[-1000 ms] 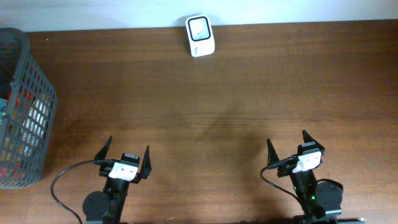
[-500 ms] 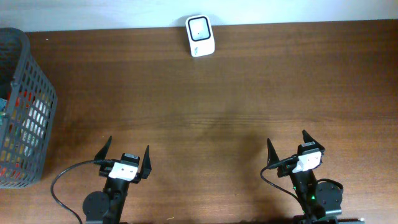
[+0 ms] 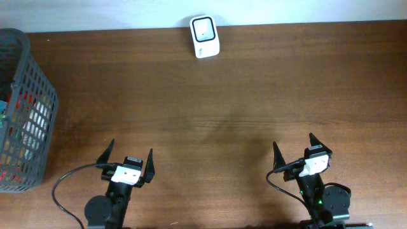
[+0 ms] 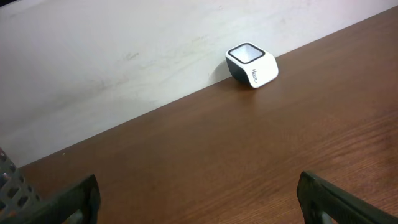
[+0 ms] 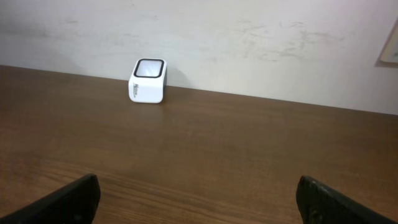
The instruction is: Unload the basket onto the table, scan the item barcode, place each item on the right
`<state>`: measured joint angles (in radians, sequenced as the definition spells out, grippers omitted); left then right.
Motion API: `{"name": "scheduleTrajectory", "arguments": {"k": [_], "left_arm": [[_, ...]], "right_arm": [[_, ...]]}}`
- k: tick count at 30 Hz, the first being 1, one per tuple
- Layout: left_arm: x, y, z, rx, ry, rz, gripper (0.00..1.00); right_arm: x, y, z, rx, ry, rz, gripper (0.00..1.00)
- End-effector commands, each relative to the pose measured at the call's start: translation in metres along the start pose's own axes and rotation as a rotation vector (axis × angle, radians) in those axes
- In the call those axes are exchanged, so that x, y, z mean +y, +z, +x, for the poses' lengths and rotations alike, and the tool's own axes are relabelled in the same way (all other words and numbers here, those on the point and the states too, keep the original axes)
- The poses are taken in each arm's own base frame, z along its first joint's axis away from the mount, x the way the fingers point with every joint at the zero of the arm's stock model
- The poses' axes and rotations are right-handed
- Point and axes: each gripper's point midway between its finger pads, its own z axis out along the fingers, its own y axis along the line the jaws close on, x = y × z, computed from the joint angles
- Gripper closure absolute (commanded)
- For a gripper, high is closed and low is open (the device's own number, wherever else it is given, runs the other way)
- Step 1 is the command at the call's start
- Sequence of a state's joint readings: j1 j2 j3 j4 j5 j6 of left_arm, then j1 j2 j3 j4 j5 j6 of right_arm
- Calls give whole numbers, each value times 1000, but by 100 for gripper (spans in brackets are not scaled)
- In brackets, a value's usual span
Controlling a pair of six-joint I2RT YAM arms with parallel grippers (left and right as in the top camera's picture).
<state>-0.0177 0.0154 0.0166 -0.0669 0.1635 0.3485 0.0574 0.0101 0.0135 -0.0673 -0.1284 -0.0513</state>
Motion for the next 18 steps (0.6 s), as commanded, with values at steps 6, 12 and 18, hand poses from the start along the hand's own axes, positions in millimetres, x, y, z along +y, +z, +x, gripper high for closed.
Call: {"name": "scheduleTrajectory", "arguments": {"k": [6, 12, 18], "left_arm": [[12, 0, 6, 26, 28, -73, 1], [8, 0, 2, 7, 19, -48, 1], [-2, -10, -52, -144, -23, 62, 1]], "right_arm": [[-2, 0, 3, 2, 11, 11, 1], [-2, 0, 3, 2, 11, 11, 2], [-2, 0, 3, 2, 11, 11, 1]]}}
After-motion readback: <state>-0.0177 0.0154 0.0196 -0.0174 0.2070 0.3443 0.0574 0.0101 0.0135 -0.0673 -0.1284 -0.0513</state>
